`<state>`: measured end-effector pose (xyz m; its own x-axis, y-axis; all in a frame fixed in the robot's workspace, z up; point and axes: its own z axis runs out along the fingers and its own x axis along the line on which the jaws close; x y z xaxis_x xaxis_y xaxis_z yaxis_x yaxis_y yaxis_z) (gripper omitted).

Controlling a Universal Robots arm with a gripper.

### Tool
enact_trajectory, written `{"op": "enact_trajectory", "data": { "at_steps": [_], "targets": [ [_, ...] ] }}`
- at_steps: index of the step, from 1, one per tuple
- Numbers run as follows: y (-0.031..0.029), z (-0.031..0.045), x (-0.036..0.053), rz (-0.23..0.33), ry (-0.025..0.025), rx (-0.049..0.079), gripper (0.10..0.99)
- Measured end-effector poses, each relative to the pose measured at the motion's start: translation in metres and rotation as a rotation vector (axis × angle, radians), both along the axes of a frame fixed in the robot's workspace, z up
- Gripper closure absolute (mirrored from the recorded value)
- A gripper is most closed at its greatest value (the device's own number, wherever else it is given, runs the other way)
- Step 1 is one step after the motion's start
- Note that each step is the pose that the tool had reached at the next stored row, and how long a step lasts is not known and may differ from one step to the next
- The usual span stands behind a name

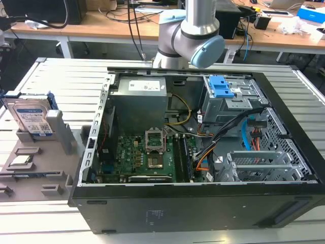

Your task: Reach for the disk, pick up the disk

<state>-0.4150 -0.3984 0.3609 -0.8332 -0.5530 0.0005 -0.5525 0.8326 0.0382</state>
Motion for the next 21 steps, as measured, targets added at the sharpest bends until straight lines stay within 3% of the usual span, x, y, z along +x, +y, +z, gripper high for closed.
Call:
{"op": "enact_trajectory", "data": {
  "at_steps": [16,21],
  "targets": [
    [0.0,0.0,0.0,0.322,0.0,0.0,0.98],
    [0.0,0.0,0.0,0.457,-0.0001,0.0,0.98]
  ]
}}
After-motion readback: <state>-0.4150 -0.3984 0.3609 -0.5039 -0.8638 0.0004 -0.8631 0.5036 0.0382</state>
